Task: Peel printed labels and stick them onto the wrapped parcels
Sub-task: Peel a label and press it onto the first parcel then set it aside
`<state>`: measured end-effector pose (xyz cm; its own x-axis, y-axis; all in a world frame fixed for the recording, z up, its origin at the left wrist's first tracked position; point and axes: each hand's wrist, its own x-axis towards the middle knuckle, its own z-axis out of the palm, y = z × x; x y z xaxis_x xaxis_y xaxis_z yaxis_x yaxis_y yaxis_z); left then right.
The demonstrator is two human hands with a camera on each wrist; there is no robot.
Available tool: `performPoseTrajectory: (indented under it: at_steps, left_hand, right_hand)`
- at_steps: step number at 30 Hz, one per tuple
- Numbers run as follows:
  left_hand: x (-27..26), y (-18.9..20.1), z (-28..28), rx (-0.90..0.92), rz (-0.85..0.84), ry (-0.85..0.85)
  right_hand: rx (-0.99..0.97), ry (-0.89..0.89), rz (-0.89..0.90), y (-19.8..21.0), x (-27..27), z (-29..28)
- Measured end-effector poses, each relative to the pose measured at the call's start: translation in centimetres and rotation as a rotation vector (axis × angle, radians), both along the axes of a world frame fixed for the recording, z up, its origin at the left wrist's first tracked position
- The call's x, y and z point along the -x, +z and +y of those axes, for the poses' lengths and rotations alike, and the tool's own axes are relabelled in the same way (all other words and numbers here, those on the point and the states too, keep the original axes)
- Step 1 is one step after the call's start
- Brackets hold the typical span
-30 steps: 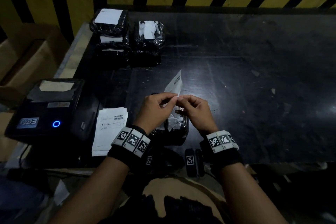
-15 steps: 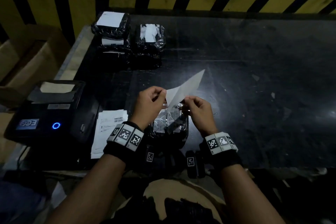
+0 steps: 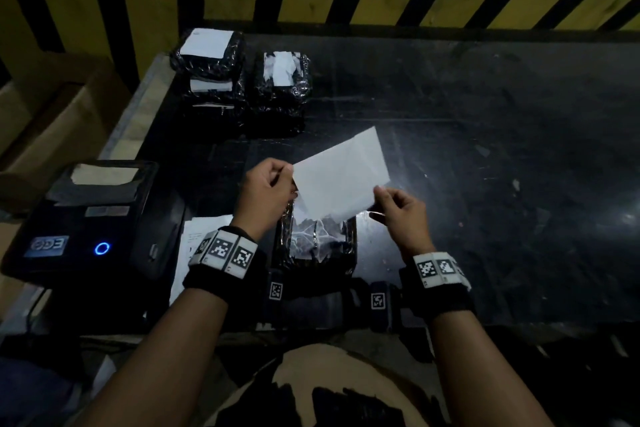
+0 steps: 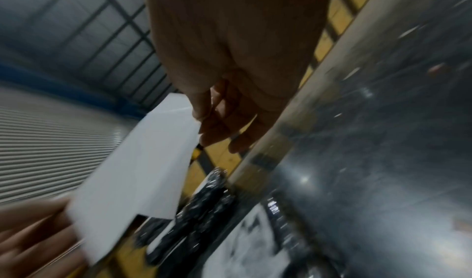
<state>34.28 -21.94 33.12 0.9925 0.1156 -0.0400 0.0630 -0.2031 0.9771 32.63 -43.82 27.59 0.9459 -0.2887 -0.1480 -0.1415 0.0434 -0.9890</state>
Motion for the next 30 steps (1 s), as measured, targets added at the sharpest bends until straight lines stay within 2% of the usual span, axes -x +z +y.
performPoseTrajectory:
  at_steps: [8,13,17,23,25,28,30]
  left_hand:
    - [-1.1,-0.6,0.9,-0.144,-0.004,0.083]
    - [-1.2,-0.6,1.5,-0.209,-0.01,0.111]
    - [-1.1,-0.1,2.5,-0.246,-0.079,0.175]
    - [-0.8,-0.7,1.4,-0.262,-0.083,0.137]
    - [-0.5,-0.8,0.9,-0.235,-0.065,0.127]
    - [-0.2,-1.0,0.6,-0.2,-0.047,0.129]
    - [-0.2,-1.1,0.6,-0.187,-0.037,0.133]
  right_hand:
    - [0.009,-0.148,0.179,-3.1,-1.3,-6.6]
    - [0.138,-0.211,0.278,-3.9,-2.0,-10.1]
    - [0.313,-0.339,0.253,-4.2,-2.1,-12.9]
    - [0.642,-0.18,0.194,-2.6,-1.9,-10.1]
    - [0.719,-0.104,0.253,-3.4,-2.1,-8.8]
    - [0.729,0.035,0.391,-5.4,-2.6,-7.5]
    - [0.831,0.134,0.491,-6.2,-2.6,-6.7]
